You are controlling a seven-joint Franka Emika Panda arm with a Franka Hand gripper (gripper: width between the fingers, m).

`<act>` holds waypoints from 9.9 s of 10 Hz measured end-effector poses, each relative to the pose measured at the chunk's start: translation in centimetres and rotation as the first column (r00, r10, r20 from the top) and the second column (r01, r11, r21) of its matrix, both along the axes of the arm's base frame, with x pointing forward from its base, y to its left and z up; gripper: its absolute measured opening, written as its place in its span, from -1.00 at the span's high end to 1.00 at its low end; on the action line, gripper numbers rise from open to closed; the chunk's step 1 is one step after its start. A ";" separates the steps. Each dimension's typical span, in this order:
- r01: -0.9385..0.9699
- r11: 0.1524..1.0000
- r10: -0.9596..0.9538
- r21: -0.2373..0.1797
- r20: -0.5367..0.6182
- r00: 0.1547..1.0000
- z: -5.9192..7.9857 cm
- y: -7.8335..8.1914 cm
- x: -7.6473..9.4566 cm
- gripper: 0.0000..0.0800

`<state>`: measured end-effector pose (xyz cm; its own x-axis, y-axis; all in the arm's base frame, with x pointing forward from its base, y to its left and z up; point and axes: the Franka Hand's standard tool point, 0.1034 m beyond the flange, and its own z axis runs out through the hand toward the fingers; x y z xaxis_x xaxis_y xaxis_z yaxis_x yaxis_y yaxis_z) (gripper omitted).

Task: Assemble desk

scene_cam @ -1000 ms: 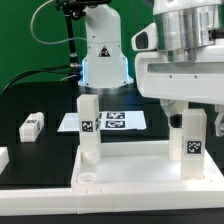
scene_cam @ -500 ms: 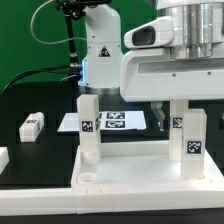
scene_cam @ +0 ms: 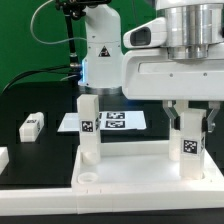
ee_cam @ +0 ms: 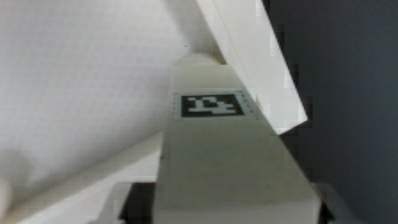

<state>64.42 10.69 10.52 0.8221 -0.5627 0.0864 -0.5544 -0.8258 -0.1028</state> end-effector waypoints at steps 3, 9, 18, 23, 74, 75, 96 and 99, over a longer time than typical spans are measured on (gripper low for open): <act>0.317 0.948 -0.316 0.036 -0.036 0.948 0.0 -0.4 -0.1 0.28; 0.919 0.382 -0.895 0.098 -0.208 0.395 0.0 -0.3 -0.3 0.27; 0.970 0.228 -0.945 0.089 -0.218 0.243 1.2 -1.8 -0.1 -0.35; 0.957 0.259 -0.932 0.134 -0.227 0.284 4.8 -2.1 -0.6 -0.62; -0.304 0.827 0.563 0.474 -0.705 0.432 -9.4 -30.1 -25.5 -0.56; -0.303 0.827 0.562 0.474 -0.705 0.432 -9.4 -30.1 -25.5 -0.23; -0.299 0.928 0.371 0.222 -0.475 0.798 6.5 -27.0 -11.4 0.28; -0.313 0.944 0.328 0.101 -0.337 0.882 9.7 -28.0 -6.8 0.28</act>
Offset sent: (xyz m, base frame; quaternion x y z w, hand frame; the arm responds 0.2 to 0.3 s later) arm 0.0064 -0.0027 0.0079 -0.0001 -0.0693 0.4375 0.8965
